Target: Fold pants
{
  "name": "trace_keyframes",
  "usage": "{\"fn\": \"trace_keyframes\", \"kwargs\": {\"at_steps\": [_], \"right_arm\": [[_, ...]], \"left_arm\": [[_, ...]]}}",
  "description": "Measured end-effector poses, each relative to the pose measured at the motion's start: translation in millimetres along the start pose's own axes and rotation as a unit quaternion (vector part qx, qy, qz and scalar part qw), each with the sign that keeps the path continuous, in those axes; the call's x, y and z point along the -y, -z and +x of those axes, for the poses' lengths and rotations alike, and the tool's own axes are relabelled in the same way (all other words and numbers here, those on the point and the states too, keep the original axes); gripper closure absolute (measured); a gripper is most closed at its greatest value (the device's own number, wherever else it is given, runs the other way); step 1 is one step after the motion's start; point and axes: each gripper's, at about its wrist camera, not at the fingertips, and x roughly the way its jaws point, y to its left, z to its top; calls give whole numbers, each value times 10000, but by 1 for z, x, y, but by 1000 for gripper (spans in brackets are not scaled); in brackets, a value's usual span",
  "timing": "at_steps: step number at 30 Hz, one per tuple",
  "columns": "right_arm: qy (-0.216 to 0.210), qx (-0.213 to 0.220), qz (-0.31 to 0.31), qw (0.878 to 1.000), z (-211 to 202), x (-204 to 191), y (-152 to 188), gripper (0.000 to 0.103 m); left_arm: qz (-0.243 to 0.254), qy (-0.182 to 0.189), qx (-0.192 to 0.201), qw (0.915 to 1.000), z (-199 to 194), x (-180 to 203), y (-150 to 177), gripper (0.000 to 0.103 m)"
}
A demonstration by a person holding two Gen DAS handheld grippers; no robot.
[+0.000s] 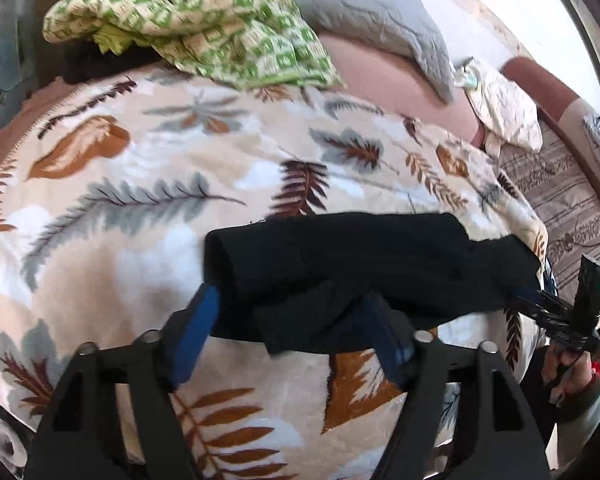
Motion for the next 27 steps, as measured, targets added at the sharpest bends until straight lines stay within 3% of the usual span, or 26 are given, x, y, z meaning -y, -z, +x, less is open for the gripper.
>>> {"fn": "trace_keyframes", "kwargs": {"at_steps": [4,7,9,16,17,19,20,21,23,24,26,27], "right_arm": [[-662,311,398,9965,-18,-1,-21,45],[-408,466,40,9981,-6,-23,-47,32],[-345,537,-50,9979,6,-30,-60,32],[-288,-358,-89,9989,102,-35,-103,33],[-385,-488,-42,9981,112,-33,-103,35],[-513,-655,68,9965,128,-31,-102,79],[-500,-602,53,9969,128,-31,-102,87],[-577,-526,91,9969,126,-29,-102,93],[-784,-345,300,9959,118,-22,-105,93],[-841,-258,370,9954,114,-19,-109,94],[-943,-205,465,9942,111,-15,-114,94],[-940,-180,450,9944,110,-15,-116,94]], "left_arm": [[-299,55,133,9995,-12,-13,0,28],[-541,127,205,9982,-20,-28,2,24],[-665,100,138,9976,-19,-36,1,23],[-434,-129,-323,9985,14,-29,-2,19],[-346,-151,-416,9984,23,-25,-3,19],[-217,-153,-592,9979,37,-18,-3,20],[-98,-103,-705,9974,44,-13,-3,25],[67,-67,-779,9969,48,-6,-2,46],[445,-373,-858,9946,54,5,0,69],[485,-358,-866,9944,54,5,-2,78],[363,-178,-884,9953,52,2,-9,95],[334,-101,-865,9956,49,1,-15,96]]}}
